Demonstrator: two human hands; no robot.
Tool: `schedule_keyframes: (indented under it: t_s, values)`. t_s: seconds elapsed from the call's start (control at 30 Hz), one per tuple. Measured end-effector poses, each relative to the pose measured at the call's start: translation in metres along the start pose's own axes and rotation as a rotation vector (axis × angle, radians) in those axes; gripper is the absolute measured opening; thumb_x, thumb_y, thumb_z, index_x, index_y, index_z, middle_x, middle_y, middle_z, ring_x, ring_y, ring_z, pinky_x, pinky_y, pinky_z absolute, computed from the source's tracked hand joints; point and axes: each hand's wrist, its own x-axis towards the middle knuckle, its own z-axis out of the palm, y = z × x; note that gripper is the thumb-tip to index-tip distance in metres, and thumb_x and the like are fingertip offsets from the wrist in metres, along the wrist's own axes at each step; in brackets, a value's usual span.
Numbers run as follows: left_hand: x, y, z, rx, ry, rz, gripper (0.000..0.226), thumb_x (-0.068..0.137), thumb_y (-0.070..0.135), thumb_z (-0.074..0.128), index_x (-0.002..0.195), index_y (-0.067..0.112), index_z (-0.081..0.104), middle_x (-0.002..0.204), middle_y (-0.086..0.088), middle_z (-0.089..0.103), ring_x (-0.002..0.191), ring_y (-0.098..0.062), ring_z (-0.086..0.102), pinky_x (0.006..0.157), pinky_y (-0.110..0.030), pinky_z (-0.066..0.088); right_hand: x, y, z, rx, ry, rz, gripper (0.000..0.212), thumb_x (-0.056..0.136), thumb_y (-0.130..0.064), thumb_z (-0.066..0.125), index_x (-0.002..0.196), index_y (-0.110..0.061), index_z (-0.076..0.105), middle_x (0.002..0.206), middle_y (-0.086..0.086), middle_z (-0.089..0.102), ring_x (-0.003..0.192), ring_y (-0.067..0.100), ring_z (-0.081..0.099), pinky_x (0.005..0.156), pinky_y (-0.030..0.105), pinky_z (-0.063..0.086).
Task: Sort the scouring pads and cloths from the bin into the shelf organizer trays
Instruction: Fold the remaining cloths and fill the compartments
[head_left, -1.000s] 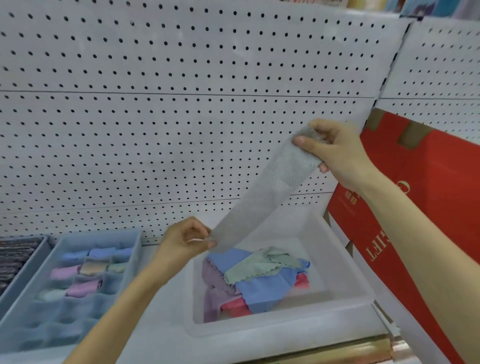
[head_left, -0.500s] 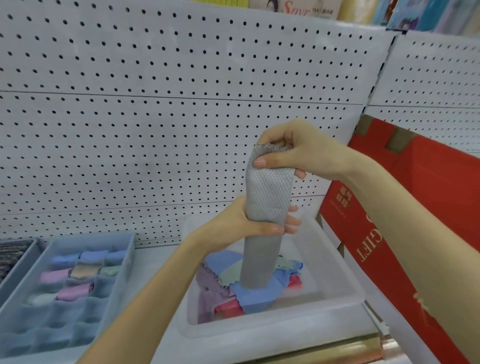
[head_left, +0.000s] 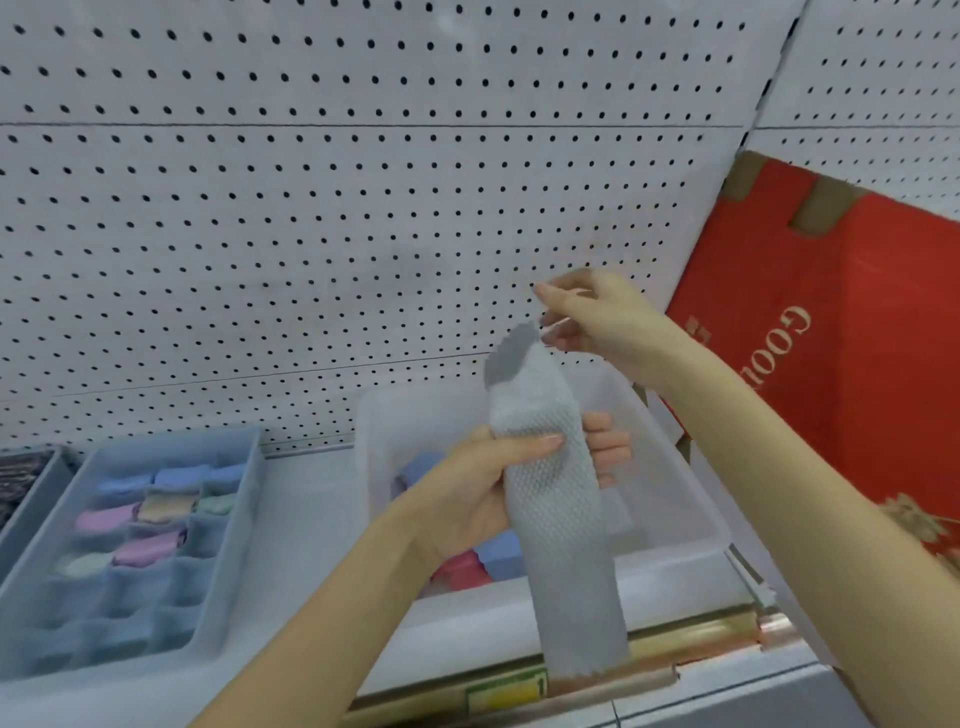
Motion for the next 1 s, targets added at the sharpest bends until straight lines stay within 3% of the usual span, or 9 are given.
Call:
schedule_keyframes:
  t_s: [0.07, 0.17, 0.27, 0.37, 0.43, 0.6, 0.77, 0.87, 1.0]
  values:
    - [0.003, -0.003, -0.014, 0.039, 0.164, 0.055, 0.035, 0.096, 0.003, 0.043, 0.127, -0.001, 0.058, 0.131, -0.014, 0.061, 0.121, -0.022, 0.059, 0.094, -0.03, 0.052, -0.005, 0.025, -0.002, -0.102, 0.12, 0.018, 0.015, 0.092, -0.036, 0.061, 0.096, -0.022, 0.056, 0.092, 0.007, 0.062, 0.065, 0.012, 0.06, 0.062, 0.023, 0.049]
    - [0.004, -0.004, -0.031, -0.045, 0.31, 0.061, 0.034, 0.092, 0.006, 0.045, 0.12, 0.0, 0.063, 0.119, -0.012, 0.068, 0.103, -0.018, 0.068, 0.084, -0.029, 0.056, -0.033, 0.062, 0.011, -0.022, -0.009, 0.064, 0.015, 0.094, -0.03, 0.058, 0.104, -0.019, 0.056, 0.085, 0.005, 0.067, 0.075, 0.015, 0.062, 0.067, 0.025, 0.051]
    - [0.004, -0.002, -0.041, -0.155, 0.282, 0.022, 0.035, 0.089, 0.005, 0.041, 0.108, 0.0, 0.071, 0.11, -0.018, 0.067, 0.098, -0.022, 0.065, 0.081, -0.024, 0.055, -0.055, 0.093, 0.038, 0.138, -0.148, 0.072, 0.027, 0.092, -0.013, 0.059, 0.118, -0.013, 0.052, 0.086, 0.007, 0.069, 0.079, 0.011, 0.064, 0.076, 0.025, 0.052]
    - [0.005, 0.001, -0.053, -0.108, 0.286, -0.072, 0.041, 0.092, 0.011, 0.044, 0.128, -0.003, 0.058, 0.132, -0.025, 0.055, 0.115, -0.026, 0.056, 0.093, -0.026, 0.049, -0.055, 0.107, 0.057, 0.319, -0.142, 0.036, 0.045, 0.086, -0.002, 0.066, 0.126, -0.012, 0.048, 0.081, 0.003, 0.067, 0.078, 0.007, 0.063, 0.074, 0.019, 0.048]
    - [0.004, 0.003, -0.06, -0.05, 0.298, -0.142, 0.044, 0.091, 0.015, 0.048, 0.13, -0.002, 0.055, 0.134, -0.02, 0.057, 0.116, -0.024, 0.058, 0.096, -0.028, 0.047, -0.051, 0.107, 0.064, 0.361, -0.118, 0.024, 0.05, 0.085, 0.003, 0.065, 0.129, -0.012, 0.046, 0.087, 0.006, 0.065, 0.08, 0.007, 0.063, 0.073, 0.016, 0.048]
    - [0.005, 0.016, -0.064, 0.036, 0.41, -0.206, 0.044, 0.086, 0.02, 0.05, 0.127, 0.009, 0.06, 0.125, -0.014, 0.064, 0.101, -0.021, 0.065, 0.085, -0.029, 0.052, -0.048, 0.104, 0.075, 0.407, -0.128, 0.001, 0.053, 0.082, 0.0, 0.071, 0.127, -0.021, 0.049, 0.085, 0.019, 0.058, 0.082, 0.019, 0.055, 0.074, 0.022, 0.047]
    - [-0.001, 0.021, -0.064, 0.191, 0.396, -0.365, 0.027, 0.1, 0.026, 0.046, 0.118, 0.014, 0.061, 0.117, -0.008, 0.07, 0.109, -0.022, 0.065, 0.097, -0.039, 0.048, -0.04, 0.103, 0.073, 0.283, 0.058, -0.086, 0.041, 0.081, 0.001, 0.072, 0.111, -0.024, 0.061, 0.065, 0.014, 0.046, 0.059, 0.015, 0.043, 0.057, 0.021, 0.038]
    - [-0.002, 0.015, -0.065, 0.442, 0.568, -0.238, 0.017, 0.093, 0.009, 0.061, 0.11, 0.007, 0.065, 0.104, -0.012, 0.072, 0.091, -0.022, 0.07, 0.078, -0.027, 0.058, -0.035, 0.101, 0.071, 0.226, 0.054, -0.121, 0.02, 0.08, 0.002, 0.072, 0.084, -0.017, 0.073, 0.065, 0.014, 0.057, 0.064, 0.019, 0.046, 0.062, 0.029, 0.039]
    - [0.004, 0.008, -0.066, 0.608, 0.883, 0.013, 0.039, 0.079, 0.0, 0.075, 0.107, 0.014, 0.052, 0.095, -0.012, 0.068, 0.078, -0.02, 0.067, 0.067, -0.025, 0.058, -0.032, 0.094, 0.064, 0.198, 0.077, -0.088, 0.018, 0.078, -0.001, 0.075, 0.083, -0.018, 0.074, 0.067, 0.006, 0.059, 0.062, 0.011, 0.046, 0.057, 0.018, 0.042]
